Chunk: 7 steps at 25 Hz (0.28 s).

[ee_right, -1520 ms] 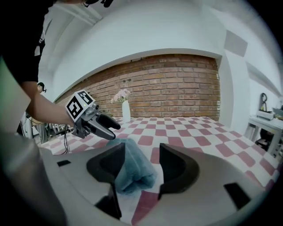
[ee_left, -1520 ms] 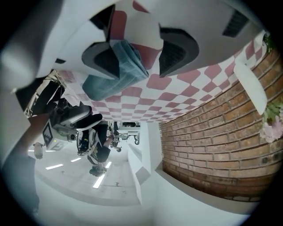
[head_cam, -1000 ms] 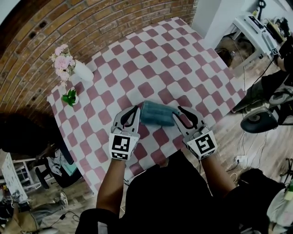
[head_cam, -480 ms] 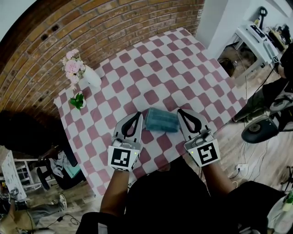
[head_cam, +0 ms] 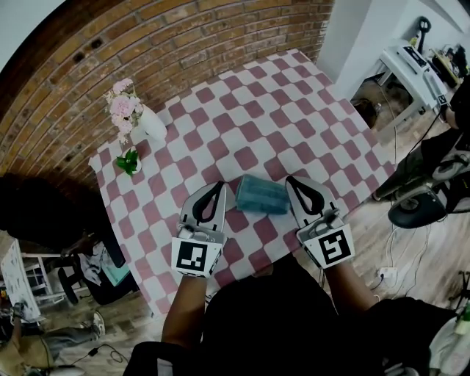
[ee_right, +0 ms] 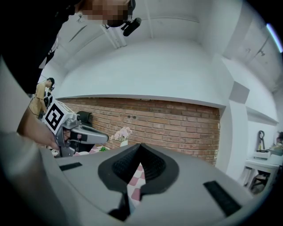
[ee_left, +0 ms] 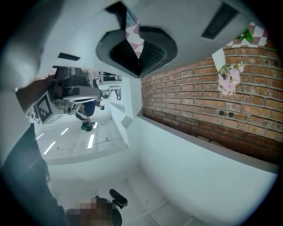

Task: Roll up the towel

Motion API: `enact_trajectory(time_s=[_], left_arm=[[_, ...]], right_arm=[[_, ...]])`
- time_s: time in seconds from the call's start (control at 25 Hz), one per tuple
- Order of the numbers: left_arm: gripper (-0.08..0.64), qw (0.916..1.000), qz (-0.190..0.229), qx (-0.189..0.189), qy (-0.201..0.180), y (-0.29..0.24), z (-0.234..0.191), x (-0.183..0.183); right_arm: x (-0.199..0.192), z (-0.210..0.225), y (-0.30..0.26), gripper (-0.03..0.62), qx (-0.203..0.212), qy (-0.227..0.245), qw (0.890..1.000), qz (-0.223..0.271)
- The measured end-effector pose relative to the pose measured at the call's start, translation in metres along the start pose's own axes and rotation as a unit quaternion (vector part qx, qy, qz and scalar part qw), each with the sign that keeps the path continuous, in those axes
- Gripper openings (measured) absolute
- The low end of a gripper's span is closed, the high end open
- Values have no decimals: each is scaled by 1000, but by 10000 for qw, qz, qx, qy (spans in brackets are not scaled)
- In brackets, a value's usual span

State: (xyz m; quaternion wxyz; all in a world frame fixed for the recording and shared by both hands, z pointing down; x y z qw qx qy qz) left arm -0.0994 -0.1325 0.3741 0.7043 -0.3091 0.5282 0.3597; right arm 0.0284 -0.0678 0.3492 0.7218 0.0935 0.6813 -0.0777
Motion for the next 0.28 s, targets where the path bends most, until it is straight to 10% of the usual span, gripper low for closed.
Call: enact_trajectory(time_s=[0.28], left_arm=[[-6,9999,69,-120,-27,5,4,4]], right_arm=[[8,-9,5,-2,-18,44,10000,79]])
Point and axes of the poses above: the fingertips, and each gripper's own axes: y backward along the fingers, z to its right, x out of its top, the point moved 1 cm from there along y, backward along the fingers, and after that the axes turned 12 degrees about -y, right-handed, at the moved point
